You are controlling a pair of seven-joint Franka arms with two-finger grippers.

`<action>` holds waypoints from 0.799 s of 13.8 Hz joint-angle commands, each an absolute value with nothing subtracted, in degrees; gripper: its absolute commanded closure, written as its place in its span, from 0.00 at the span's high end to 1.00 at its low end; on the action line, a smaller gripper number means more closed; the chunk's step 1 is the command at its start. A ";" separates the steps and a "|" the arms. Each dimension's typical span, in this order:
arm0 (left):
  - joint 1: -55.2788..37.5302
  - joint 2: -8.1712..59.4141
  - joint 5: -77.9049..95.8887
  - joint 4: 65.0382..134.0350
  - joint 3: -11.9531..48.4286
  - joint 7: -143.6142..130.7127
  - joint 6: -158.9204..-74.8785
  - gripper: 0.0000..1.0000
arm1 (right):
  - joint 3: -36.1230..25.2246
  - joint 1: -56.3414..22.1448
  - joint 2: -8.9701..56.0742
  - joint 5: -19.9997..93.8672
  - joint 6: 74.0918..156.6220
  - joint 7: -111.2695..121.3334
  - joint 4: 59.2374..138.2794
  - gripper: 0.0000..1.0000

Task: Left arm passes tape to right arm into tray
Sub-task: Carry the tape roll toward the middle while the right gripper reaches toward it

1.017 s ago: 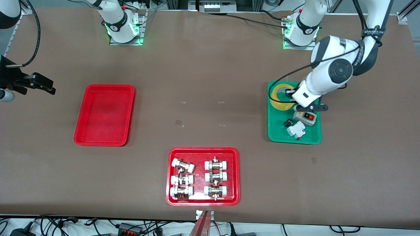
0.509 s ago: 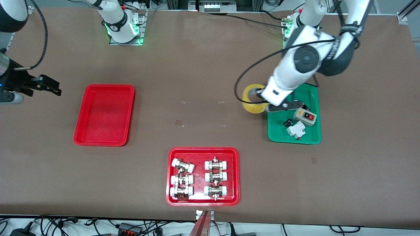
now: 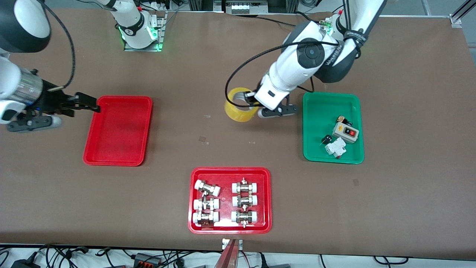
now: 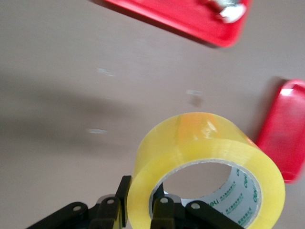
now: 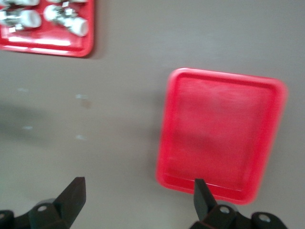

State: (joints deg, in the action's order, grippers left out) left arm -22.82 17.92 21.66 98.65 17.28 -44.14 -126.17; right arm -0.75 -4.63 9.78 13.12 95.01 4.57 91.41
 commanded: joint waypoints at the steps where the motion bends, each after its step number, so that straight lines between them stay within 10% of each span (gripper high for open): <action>1: -25.56 18.28 28.54 96.94 16.96 -45.08 -132.86 0.01 | -1.05 -7.29 11.24 19.05 94.57 5.62 90.88 1.00; 11: -33.39 20.56 35.77 96.86 16.96 -48.16 -151.69 0.01 | -0.97 -12.30 14.24 42.01 94.75 10.02 87.55 1.00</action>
